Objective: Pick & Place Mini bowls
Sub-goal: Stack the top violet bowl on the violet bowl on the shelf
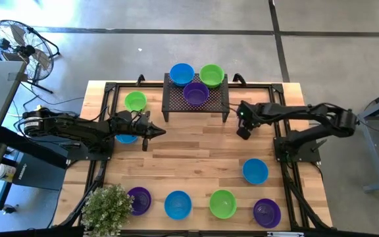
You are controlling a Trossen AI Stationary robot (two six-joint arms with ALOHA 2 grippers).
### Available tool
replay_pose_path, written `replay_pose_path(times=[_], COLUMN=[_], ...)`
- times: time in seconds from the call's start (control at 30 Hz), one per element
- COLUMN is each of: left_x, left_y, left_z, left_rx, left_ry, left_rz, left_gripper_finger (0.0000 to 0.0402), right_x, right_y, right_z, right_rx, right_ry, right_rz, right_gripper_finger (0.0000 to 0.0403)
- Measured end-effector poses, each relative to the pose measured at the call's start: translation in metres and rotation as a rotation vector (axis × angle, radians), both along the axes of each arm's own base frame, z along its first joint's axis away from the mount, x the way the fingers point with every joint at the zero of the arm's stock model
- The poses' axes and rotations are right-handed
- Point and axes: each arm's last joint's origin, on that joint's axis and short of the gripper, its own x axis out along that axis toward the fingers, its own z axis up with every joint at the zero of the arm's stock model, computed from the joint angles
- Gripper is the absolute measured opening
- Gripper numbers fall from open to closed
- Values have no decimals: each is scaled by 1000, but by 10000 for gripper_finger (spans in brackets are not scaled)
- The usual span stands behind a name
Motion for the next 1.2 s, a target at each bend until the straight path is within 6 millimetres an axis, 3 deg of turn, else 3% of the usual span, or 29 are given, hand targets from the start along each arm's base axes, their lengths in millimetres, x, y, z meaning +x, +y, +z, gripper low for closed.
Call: replay_pose_path(times=[0.27,0.53,0.77,0.93,1.1,1.2], left_x=[0,0,0,0,0,0], left_y=[0,0,0,0,0,0], left_z=[0,0,0,0,0,0], left_rx=[0,1,1,1,0,0], left_ry=[0,-1,-1,-1,0,0], left_rz=[0,2,5,5,2,1], left_gripper_finger=[0,0,0,0,0,0], right_x=[19,68,126,162,176,172], right_y=[70,134,147,148,148,146], right_z=[13,29,3,3,21,33], right_rx=[144,122,31,-36,-73,-61], right_ry=[-129,-424,-324,-262,-257,-249], right_rz=[143,371,534,566,533,475], right_gripper_finger=[4,3,4,15,64,98])
